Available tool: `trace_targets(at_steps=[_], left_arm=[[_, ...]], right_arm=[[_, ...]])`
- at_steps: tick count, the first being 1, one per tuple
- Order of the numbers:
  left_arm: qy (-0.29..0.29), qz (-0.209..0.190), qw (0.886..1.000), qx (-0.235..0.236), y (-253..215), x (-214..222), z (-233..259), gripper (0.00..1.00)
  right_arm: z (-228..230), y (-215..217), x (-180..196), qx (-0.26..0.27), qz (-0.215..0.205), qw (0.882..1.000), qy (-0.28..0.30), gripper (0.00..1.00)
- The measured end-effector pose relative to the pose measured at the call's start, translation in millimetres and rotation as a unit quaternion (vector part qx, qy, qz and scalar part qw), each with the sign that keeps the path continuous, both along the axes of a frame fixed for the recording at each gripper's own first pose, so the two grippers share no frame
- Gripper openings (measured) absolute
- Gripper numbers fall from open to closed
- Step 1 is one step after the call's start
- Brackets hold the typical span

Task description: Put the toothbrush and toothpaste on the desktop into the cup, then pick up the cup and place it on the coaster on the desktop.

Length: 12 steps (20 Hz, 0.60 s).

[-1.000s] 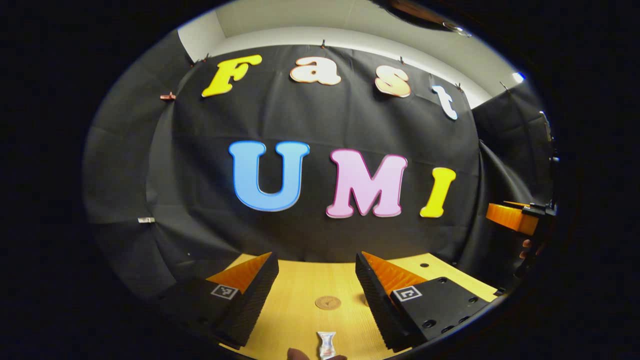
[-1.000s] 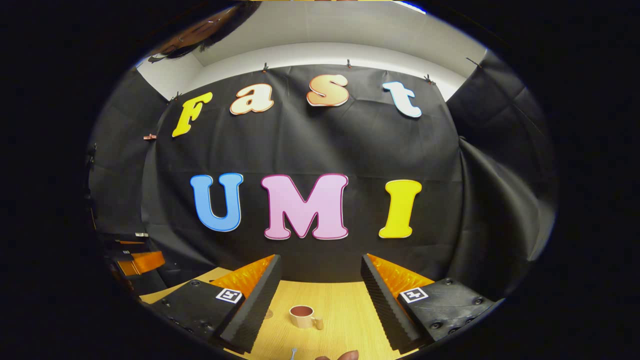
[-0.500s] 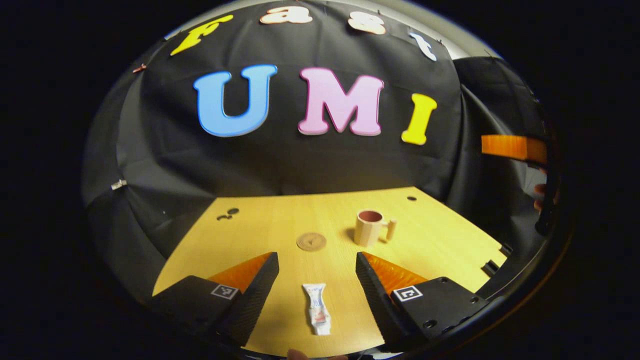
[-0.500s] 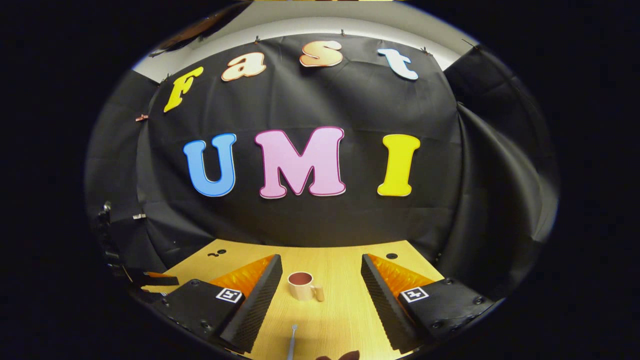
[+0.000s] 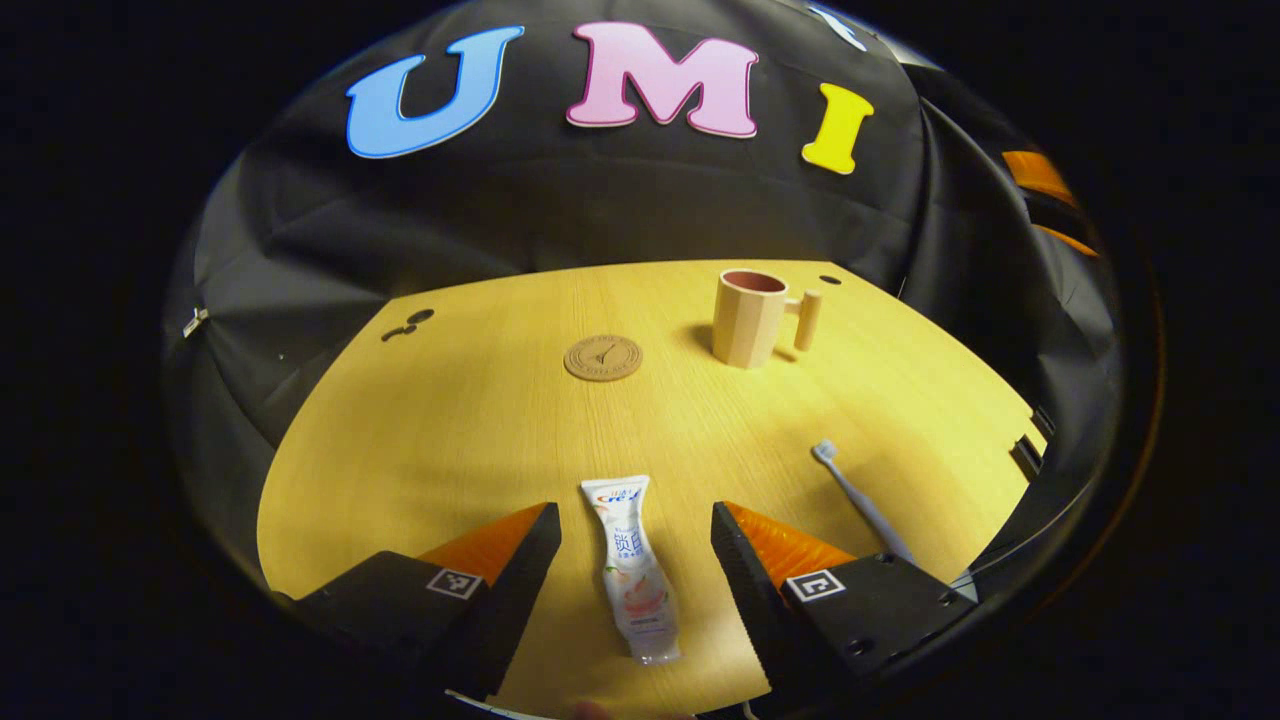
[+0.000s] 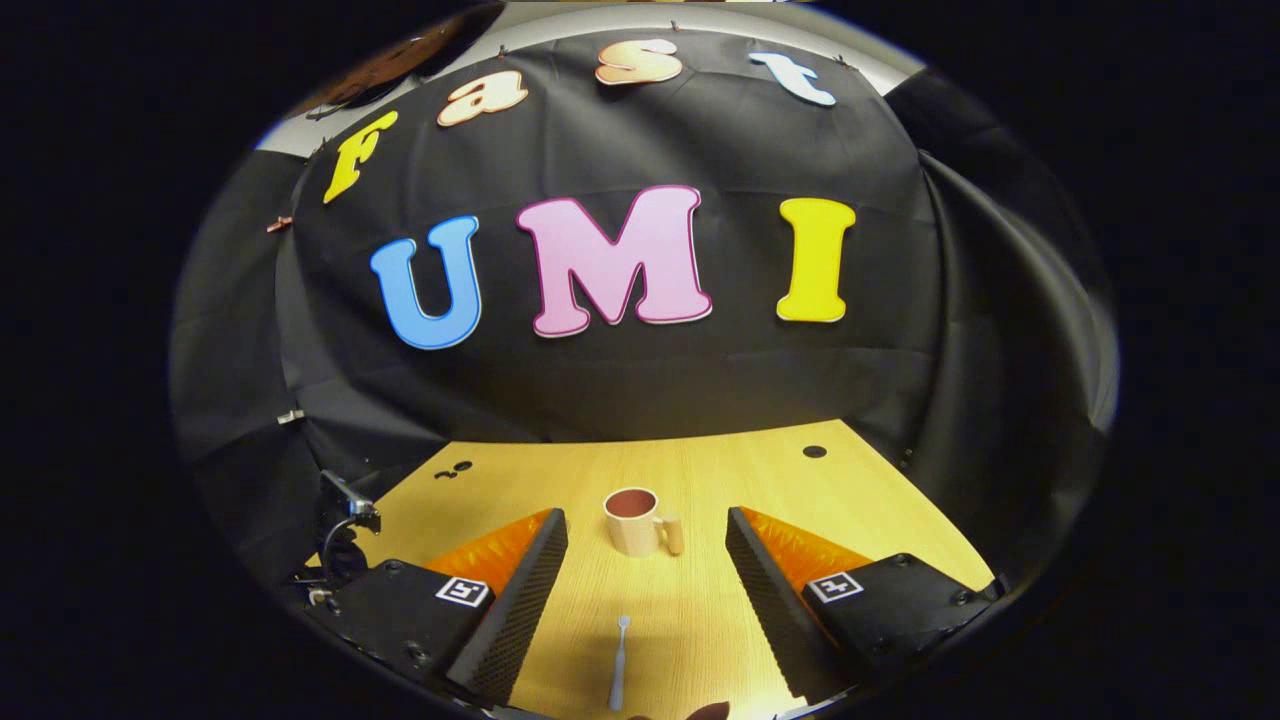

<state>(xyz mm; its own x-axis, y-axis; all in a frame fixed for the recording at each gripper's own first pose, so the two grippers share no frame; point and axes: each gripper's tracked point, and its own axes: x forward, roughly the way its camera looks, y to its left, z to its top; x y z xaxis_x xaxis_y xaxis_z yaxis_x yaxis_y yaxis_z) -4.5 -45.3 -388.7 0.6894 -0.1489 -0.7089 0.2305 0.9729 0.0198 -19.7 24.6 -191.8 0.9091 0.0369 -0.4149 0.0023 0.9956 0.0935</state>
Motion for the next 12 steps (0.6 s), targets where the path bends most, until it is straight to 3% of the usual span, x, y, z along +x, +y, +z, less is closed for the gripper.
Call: trace_targets(at_steps=[7, 12], left_arm=[[0.071, 0.006, 0.997, 0.001, 3.0, -5.1, -48.2, 0.91], [0.068, -0.006, 0.997, 0.025, 1.6, -2.1, -52.0, 0.86]], right_arm=[[-53.5, 1.8, -13.8, -0.005, 0.0, 0.998, 0.063, 0.98], [-95.6, 6.7, -18.2, -0.02, 0.015, 0.993, 0.119, 0.99]])
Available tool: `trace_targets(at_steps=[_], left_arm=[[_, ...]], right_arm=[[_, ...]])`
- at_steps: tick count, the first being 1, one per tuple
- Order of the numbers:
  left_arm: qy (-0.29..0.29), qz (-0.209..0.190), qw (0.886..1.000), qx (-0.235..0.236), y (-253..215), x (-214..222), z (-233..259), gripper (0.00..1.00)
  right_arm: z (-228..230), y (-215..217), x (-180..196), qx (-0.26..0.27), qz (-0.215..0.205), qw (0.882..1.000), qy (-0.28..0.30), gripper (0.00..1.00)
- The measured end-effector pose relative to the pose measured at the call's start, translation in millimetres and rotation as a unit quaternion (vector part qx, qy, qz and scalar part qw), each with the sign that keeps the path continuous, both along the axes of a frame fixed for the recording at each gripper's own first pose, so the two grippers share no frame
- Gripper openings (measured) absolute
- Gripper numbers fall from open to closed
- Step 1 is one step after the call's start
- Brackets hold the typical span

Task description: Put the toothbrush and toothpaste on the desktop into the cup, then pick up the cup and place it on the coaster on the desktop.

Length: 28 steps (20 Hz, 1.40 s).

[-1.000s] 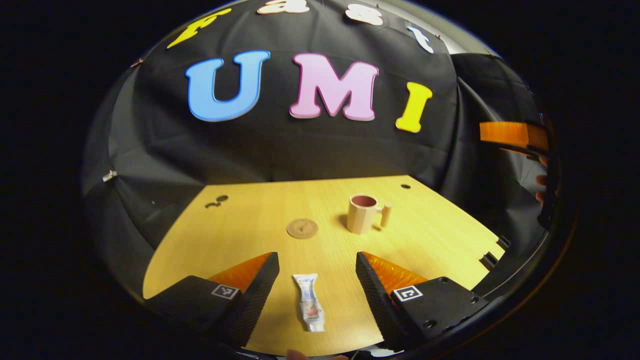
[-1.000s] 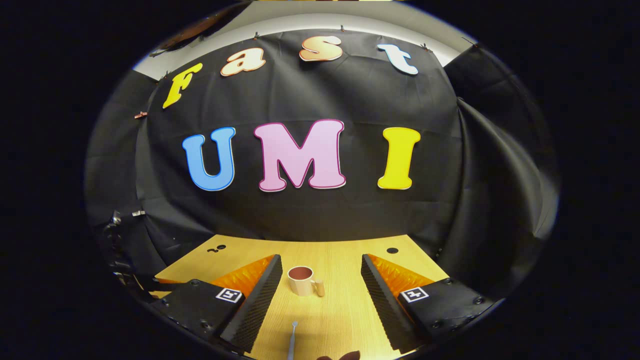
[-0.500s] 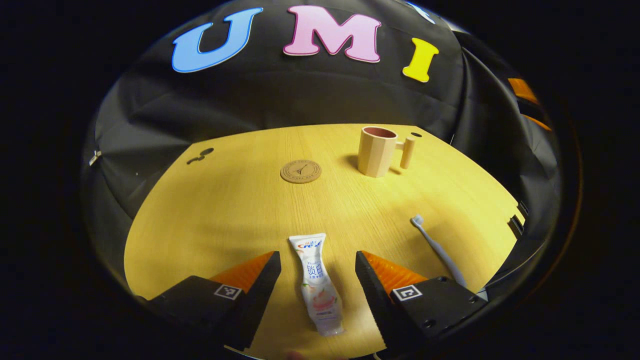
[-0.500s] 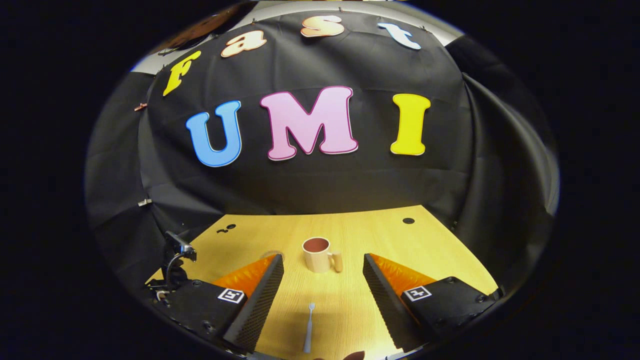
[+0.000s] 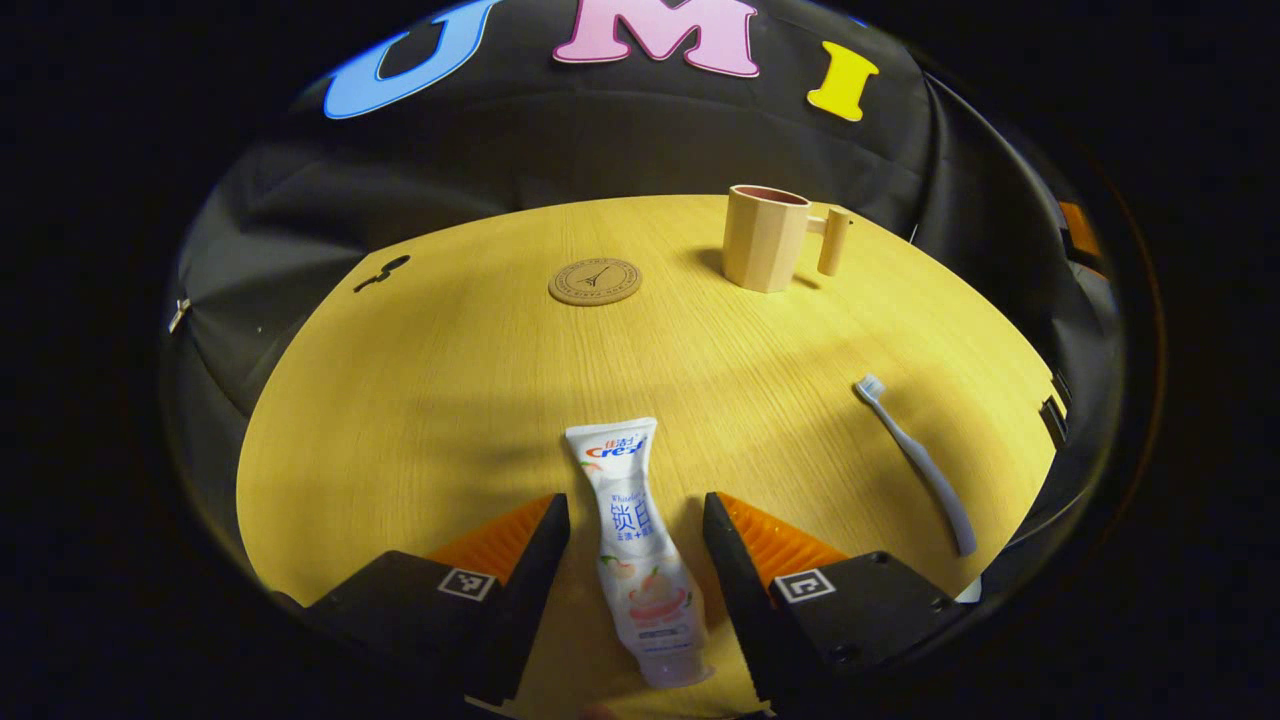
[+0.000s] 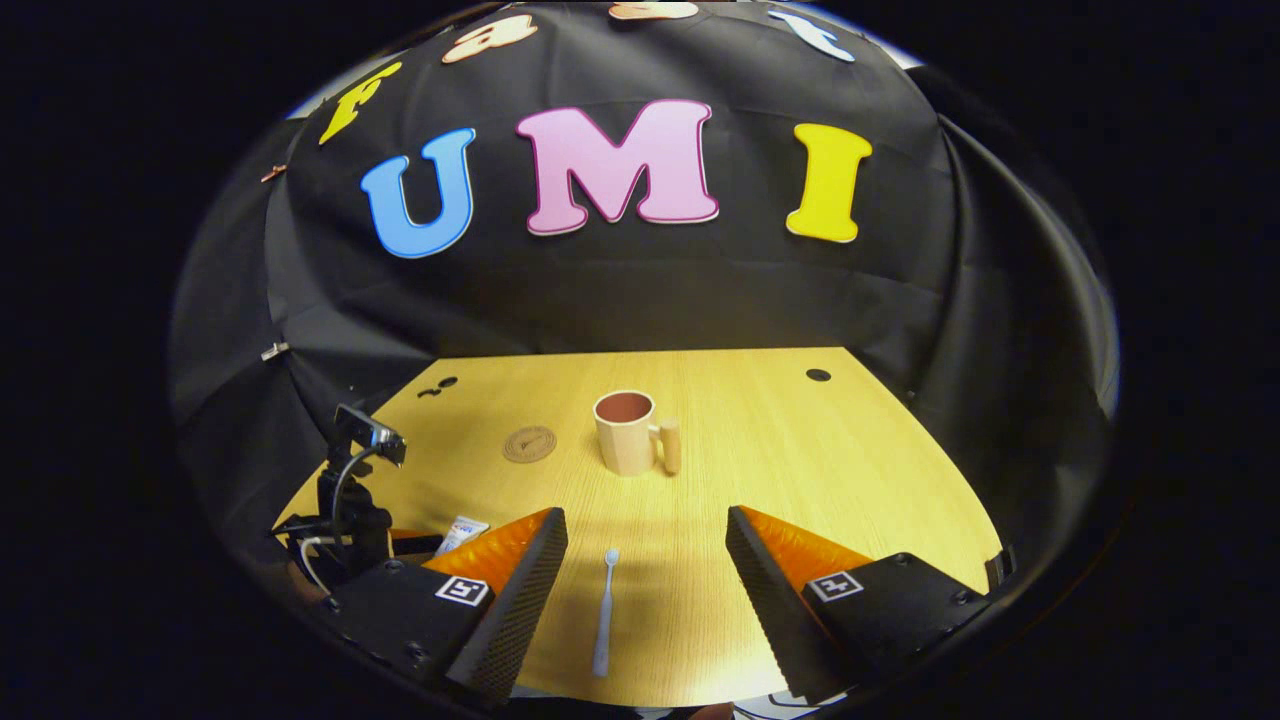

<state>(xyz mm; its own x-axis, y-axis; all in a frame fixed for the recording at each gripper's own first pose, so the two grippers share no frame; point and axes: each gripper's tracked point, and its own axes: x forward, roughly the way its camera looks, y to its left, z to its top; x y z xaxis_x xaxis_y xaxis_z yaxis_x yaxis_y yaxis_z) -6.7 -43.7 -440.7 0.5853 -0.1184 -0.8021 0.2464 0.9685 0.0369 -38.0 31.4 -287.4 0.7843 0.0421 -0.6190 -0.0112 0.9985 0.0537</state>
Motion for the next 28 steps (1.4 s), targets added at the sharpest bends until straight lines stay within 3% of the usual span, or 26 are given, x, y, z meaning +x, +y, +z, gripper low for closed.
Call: trace_targets(at_steps=[1, 3, 8, 9, 11, 13, 16, 21, 23, 24, 25, 26, 28], left_arm=[[-0.002, 0.005, 1.0, 0.0, 1.8, 1.1, 0.0, 0.67], [-0.009, 0.022, 1.0, -0.001, 4.4, 4.6, -0.8, 0.51], [-0.011, 0.027, 0.999, -0.017, 4.8, 6.8, 2.8, 0.43], [-0.013, 0.027, 0.999, -0.023, 6.4, 7.9, 4.0, 0.33], [-0.013, 0.037, 0.999, -0.034, 8.8, 8.5, 6.6, 0.27], [-0.019, 0.058, 0.997, -0.049, 9.4, 11.5, 15.1, 0.24], [-0.05, 0.076, 0.994, -0.054, 17.1, 17.0, 39.2, 0.24], [-0.058, 0.097, 0.991, -0.065, 41.1, -11.9, 72.5, 0.23], [-0.062, 0.101, 0.991, -0.063, 46.5, -21.5, 76.8, 0.29], [-0.061, 0.102, 0.991, -0.062, 48.0, -25.5, 78.2, 0.24], [-0.06, 0.103, 0.991, -0.062, 48.9, -30.5, 78.5, 0.29], [-0.058, 0.104, 0.991, -0.063, 49.8, -33.3, 78.9, 0.24], [-0.055, 0.109, 0.99, -0.064, 51.1, -37.4, 77.2, 0.24]], right_arm=[[-7.9, 2.5, -0.4, -0.001, 0.005, 1.0, 0.013, 0.98], [-22.8, 7.0, -7.4, -0.001, 0.015, 0.999, 0.039, 0.99], [-71.3, 16.6, -24.2, -0.032, 0.039, 0.992, 0.114, 0.98], [-81.1, 20.1, -26.8, -0.036, 0.044, 0.99, 0.127, 0.99], [-98.9, 24.1, -29.4, -0.037, 0.048, 0.986, 0.152, 0.98], [-117.5, 28.0, -31.6, -0.034, 0.05, 0.982, 0.18, 0.96], [-139.9, 38.1, -35.2, -0.035, 0.059, 0.975, 0.212, 0.85], [-174.7, 43.5, -45.4, -0.053, 0.064, 0.957, 0.278, 0.77], [-181.2, 48.0, -45.0, -0.051, 0.068, 0.952, 0.295, 0.73], [-184.0, 50.1, -42.2, -0.043, 0.062, 0.952, 0.297, 0.69], [-186.4, 51.6, -42.4, -0.038, 0.06, 0.949, 0.306, 0.65], [-184.2, 52.2, -40.2, -0.037, 0.059, 0.948, 0.311, 0.55], [-181.1, 53.4, -40.8, -0.039, 0.065, 0.944, 0.322, 0.52]])
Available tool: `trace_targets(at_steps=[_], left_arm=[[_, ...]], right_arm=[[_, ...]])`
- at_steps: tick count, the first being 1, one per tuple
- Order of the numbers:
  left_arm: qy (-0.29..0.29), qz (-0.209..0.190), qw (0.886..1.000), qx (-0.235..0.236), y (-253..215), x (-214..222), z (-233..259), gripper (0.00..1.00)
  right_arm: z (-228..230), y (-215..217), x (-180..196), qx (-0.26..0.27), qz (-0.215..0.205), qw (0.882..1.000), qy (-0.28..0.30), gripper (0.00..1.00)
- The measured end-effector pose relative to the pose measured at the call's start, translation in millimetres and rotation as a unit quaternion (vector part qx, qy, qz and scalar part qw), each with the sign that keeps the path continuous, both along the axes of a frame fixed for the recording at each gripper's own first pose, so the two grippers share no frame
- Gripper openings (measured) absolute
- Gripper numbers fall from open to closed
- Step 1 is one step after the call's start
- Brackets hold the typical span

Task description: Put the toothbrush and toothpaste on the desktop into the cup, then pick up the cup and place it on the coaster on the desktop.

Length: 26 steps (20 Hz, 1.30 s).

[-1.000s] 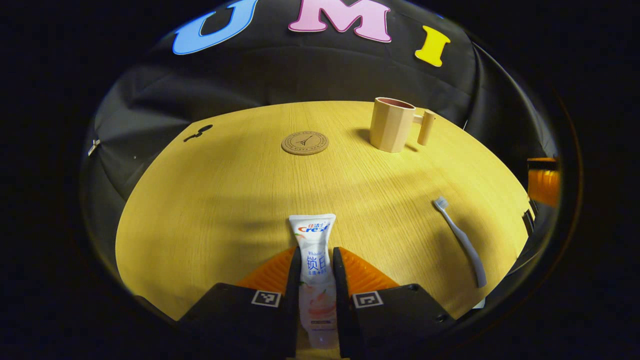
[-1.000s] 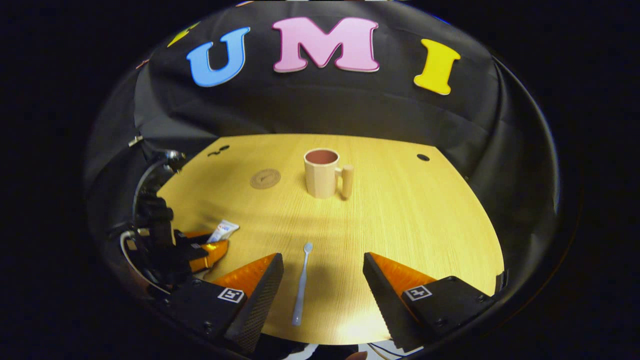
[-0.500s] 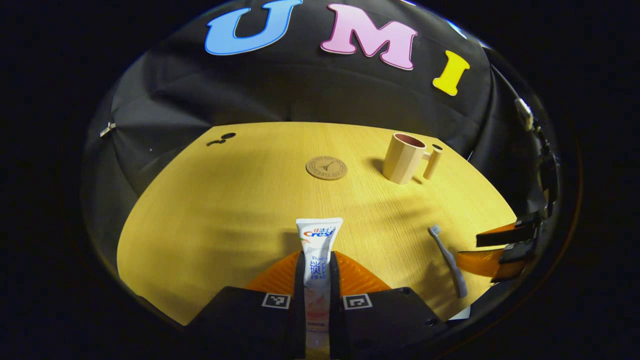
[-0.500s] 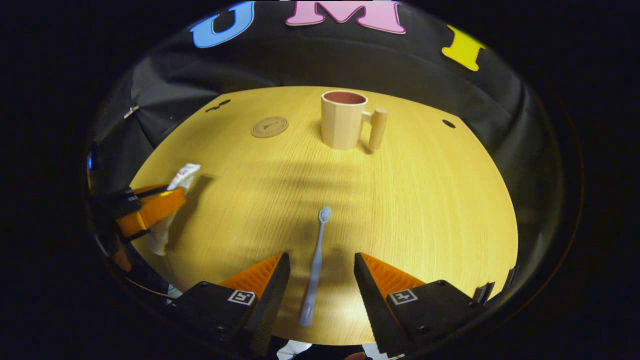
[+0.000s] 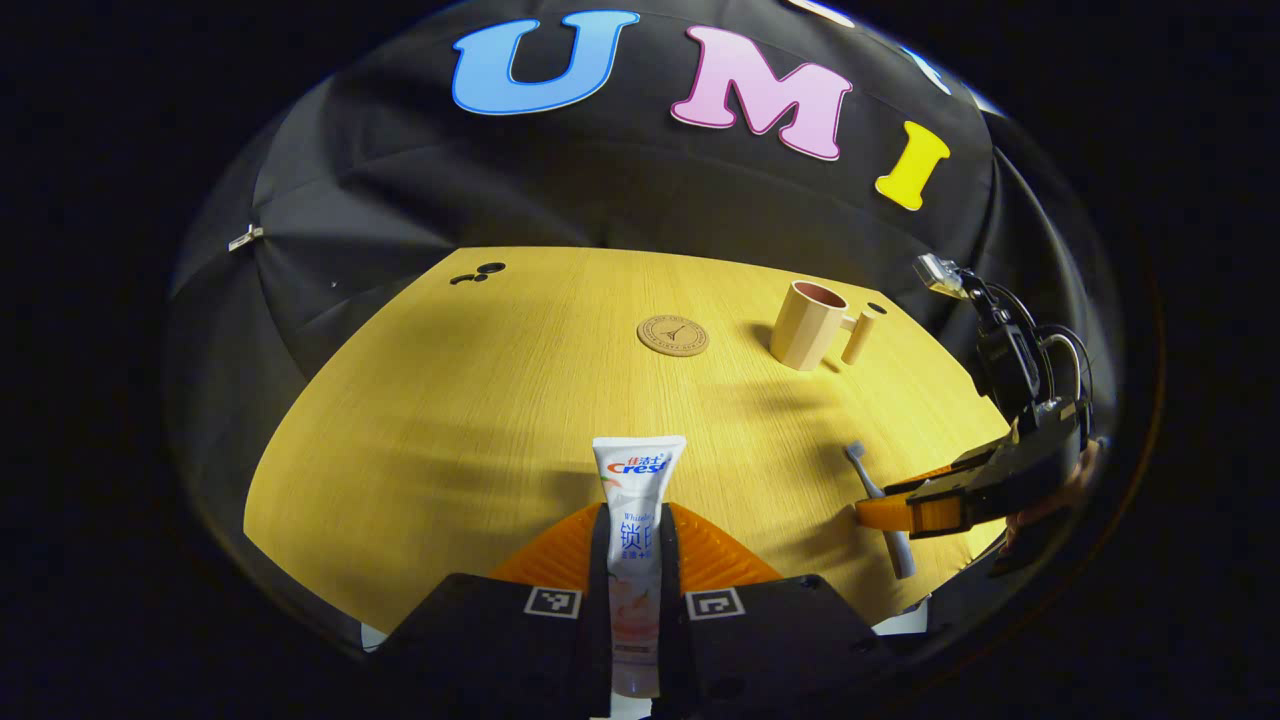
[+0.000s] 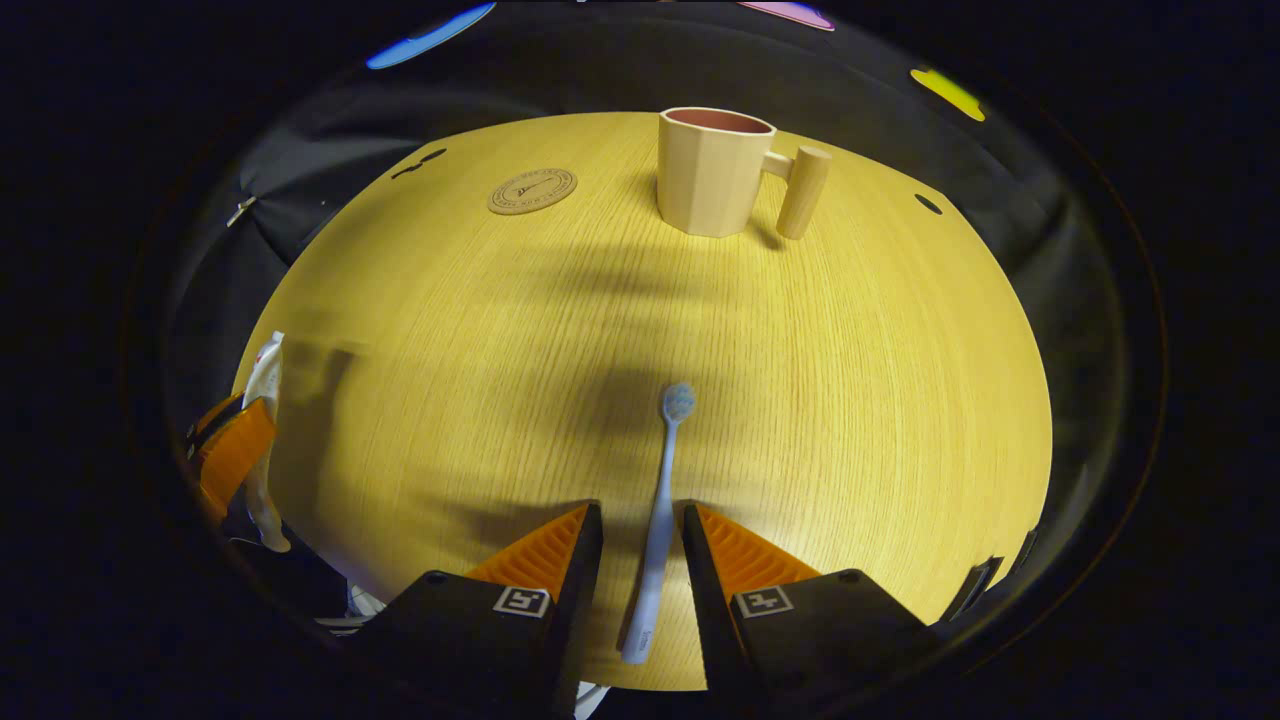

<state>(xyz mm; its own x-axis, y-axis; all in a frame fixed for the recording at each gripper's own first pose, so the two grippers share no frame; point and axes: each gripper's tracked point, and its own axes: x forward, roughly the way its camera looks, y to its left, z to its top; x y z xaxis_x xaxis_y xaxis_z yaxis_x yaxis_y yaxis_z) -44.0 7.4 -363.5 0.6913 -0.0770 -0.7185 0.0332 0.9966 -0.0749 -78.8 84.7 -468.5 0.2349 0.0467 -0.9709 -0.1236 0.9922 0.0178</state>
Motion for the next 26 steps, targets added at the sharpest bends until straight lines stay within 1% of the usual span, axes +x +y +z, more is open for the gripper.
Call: trace_targets(at_steps=[1, 2, 3, 4, 5, 6, 8, 10, 11, 13, 14, 15, 17, 21, 24, 26], left_arm=[[-0.001, 0.003, 1.0, -0.001, 0.9, -1.1, 0.1, 0.24], [-0.001, 0.006, 1.0, 0.0, 2.9, -0.8, 0.8, 0.24], [-0.001, 0.008, 1.0, 0.0, 4.9, -1.9, 1.1, 0.24], [-0.001, 0.01, 1.0, 0.002, 6.7, -1.8, 2.5, 0.24], [-0.003, 0.012, 1.0, 0.001, 9.1, -2.6, 4.2, 0.24], [-0.003, 0.014, 1.0, 0.001, 11.1, -2.2, 6.5, 0.24], [-0.004, 0.017, 1.0, 0.002, 12.2, -0.7, 6.7, 0.24], [-0.007, 0.019, 1.0, 0.001, 13.6, 1.4, 9.9, 0.23], [-0.01, 0.02, 1.0, 0.001, 13.8, 1.8, 13.0, 0.24], [-0.019, 0.017, 1.0, -0.001, 10.4, 7.7, 19.9, 0.24], [-0.024, 0.014, 1.0, 0.0, 7.8, 11.4, 24.0, 0.24], [-0.029, 0.008, 1.0, 0.001, 4.3, 14.6, 27.8, 0.24], [-0.042, -0.001, 0.999, -0.001, -4.7, 25.1, 39.1, 0.24], [-0.082, -0.02, 0.996, -0.04, -45.9, 60.0, 75.4, 0.23], [-0.13, -0.03, 0.988, -0.079, -85.5, 101.9, 112.4, 0.23], [-0.163, -0.03, 0.979, -0.12, -114.5, 131.6, 134.0, 0.24]], right_arm=[[-2.7, -0.5, -0.8, 0.001, 0.001, 1.0, 0.004, 0.55], [-3.9, 0.2, 1.0, 0.002, 0.003, 1.0, 0.006, 0.36], [-4.2, 0.5, 0.5, 0.003, 0.011, 1.0, 0.006, 0.31], [-3.0, 1.2, 3.7, 0.007, 0.019, 1.0, -0.001, 0.36], [-13.3, 1.5, 5.9, 0.005, 0.015, 1.0, -0.004, 0.24], [-3.7, 0.3, 4.6, 0.009, 0.014, 1.0, -0.012, 0.11], [-0.9, 0.4, 3.2, 0.015, 0.009, 1.0, -0.019, 0.1], [-2.7, -0.6, 4.0, 0.022, 0.004, 0.999, -0.033, 0.08], [1.6, 0.6, 3.8, 0.032, 0.0, 0.999, -0.044, 0.06], [13.3, 3.0, 9.4, 0.055, -0.015, 0.996, -0.076, 0.06], [23.9, 4.6, 15.5, 0.069, -0.025, 0.992, -0.099, 0.01], [35.6, 5.2, 22.6, 0.086, -0.035, 0.988, -0.12, 0.06], [67.2, 5.5, 39.0, 0.126, -0.056, 0.976, -0.171, 0.06], [131.8, -13.7, 72.4, 0.178, -0.083, 0.944, -0.266, 0.06], [173.8, -33.2, 100.1, 0.199, -0.081, 0.919, -0.331, 0.06], [193.3, -48.0, 109.3, 0.203, -0.068, 0.906, -0.366, 0.06]])
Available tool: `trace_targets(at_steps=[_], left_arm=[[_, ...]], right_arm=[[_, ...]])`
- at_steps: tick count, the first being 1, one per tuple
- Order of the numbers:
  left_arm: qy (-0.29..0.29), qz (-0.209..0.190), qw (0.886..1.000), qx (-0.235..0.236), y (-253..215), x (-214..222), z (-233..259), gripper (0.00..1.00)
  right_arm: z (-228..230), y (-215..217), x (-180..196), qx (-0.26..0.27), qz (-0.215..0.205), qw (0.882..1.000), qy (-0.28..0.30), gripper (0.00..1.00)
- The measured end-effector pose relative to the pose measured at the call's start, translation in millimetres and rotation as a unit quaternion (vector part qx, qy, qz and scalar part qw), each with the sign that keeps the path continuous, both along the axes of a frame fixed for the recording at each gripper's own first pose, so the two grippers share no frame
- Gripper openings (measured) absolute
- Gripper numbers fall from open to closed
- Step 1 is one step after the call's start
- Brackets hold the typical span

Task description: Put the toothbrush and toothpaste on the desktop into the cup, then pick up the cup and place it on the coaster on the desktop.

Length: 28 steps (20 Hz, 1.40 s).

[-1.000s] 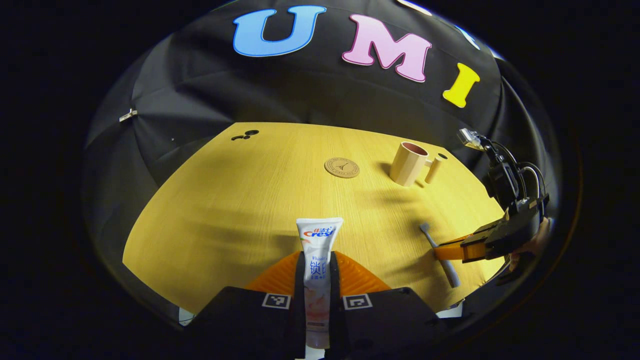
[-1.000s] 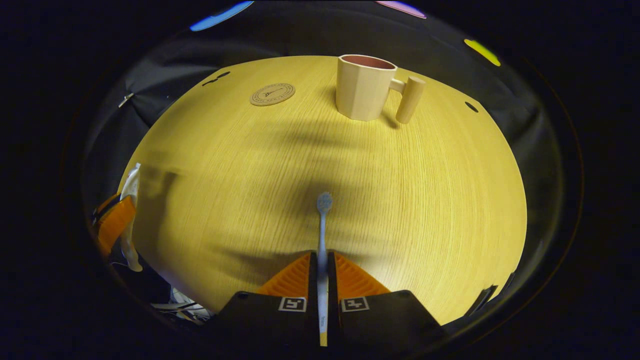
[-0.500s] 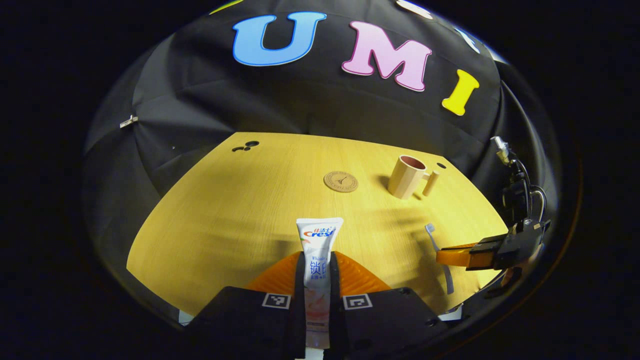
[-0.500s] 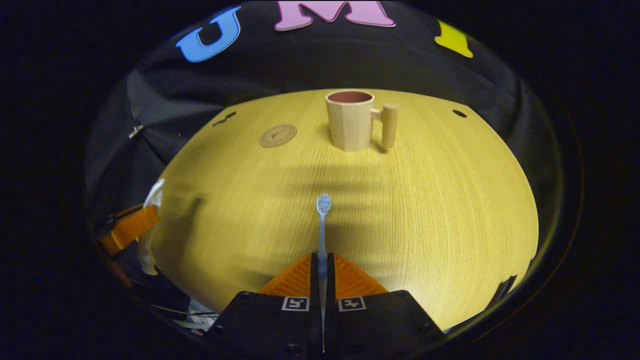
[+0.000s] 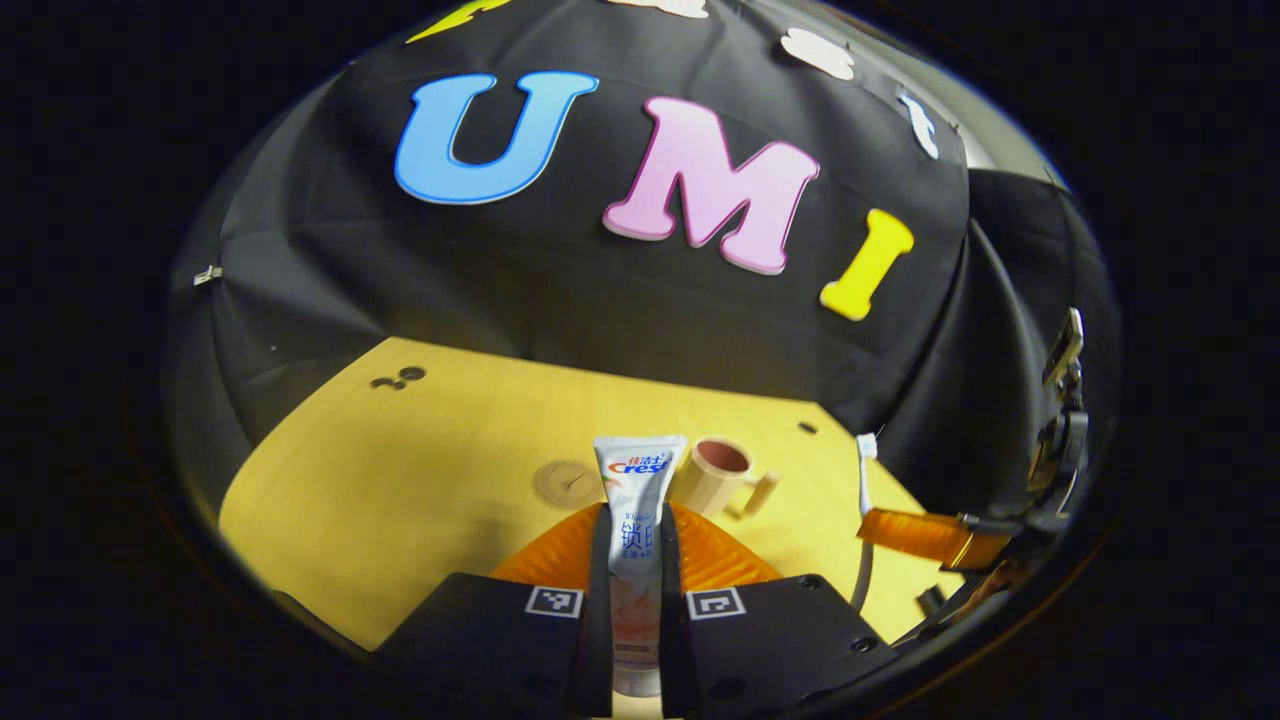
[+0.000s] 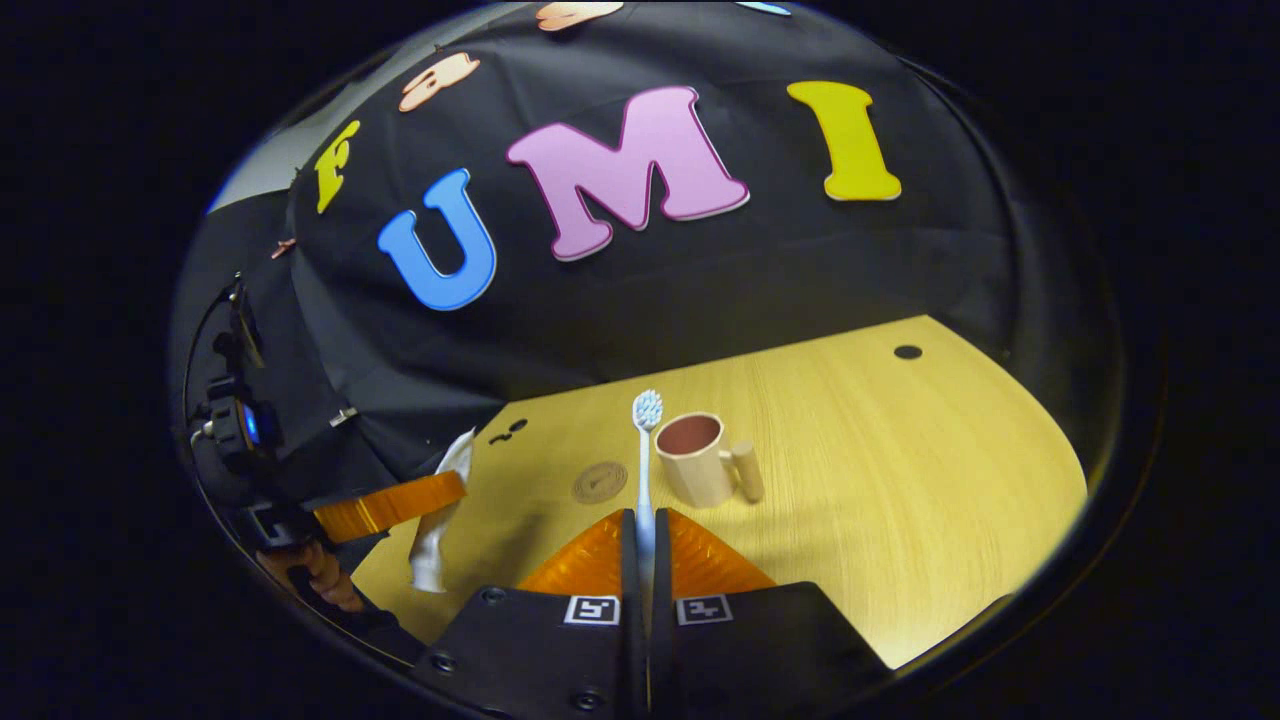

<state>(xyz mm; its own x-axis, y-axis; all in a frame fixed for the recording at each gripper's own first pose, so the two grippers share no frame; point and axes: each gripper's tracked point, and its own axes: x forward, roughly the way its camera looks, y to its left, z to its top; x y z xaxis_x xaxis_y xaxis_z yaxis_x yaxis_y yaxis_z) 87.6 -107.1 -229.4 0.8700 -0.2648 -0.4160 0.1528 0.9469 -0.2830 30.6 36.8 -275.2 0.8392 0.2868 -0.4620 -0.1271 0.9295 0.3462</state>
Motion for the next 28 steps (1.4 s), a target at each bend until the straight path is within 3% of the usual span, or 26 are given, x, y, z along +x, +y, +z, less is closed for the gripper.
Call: trace_targets(at_steps=[4, 9, 10, 11, 15, 23, 28], left_arm=[[-0.075, 0.004, 0.995, -0.066, -44.1, 60.4, 29.5, 0.23], [-0.172, 0.004, 0.979, -0.113, -91.3, 138.6, 41.8, 0.23], [-0.184, 0.006, 0.976, -0.121, -96.4, 150.4, 37.6, 0.28], [-0.19, 0.013, 0.974, -0.123, -98.2, 161.8, 27.7, 0.23], [-0.183, 0.045, 0.977, -0.101, -103.0, 194.7, -28.1, 0.23], [-0.213, 0.069, 0.975, -0.017, -108.4, 205.2, -74.8, 0.23], [-0.193, 0.083, 0.978, -0.012, -108.9, 202.5, -98.7, 0.26]], right_arm=[[13.3, -25.6, 6.0, 0.0, 0.006, 0.999, -0.05, 0.06], [-6.6, -52.8, 10.8, 0.003, 0.013, 0.997, -0.071, 0.06], [-10.1, -57.2, 13.4, 0.01, 0.011, 0.997, -0.072, 0.06], [-14.9, -64.0, 15.9, 0.012, 0.008, 0.997, -0.073, 0.06], [-28.3, -82.8, 27.4, 0.01, 0.008, 0.997, -0.081, 0.06], [-36.9, -102.1, 45.5, 0.026, 0.013, 0.996, -0.087, 0.06], [-42.6, -107.3, 46.3, 0.024, 0.016, 0.996, -0.084, 0.06]])
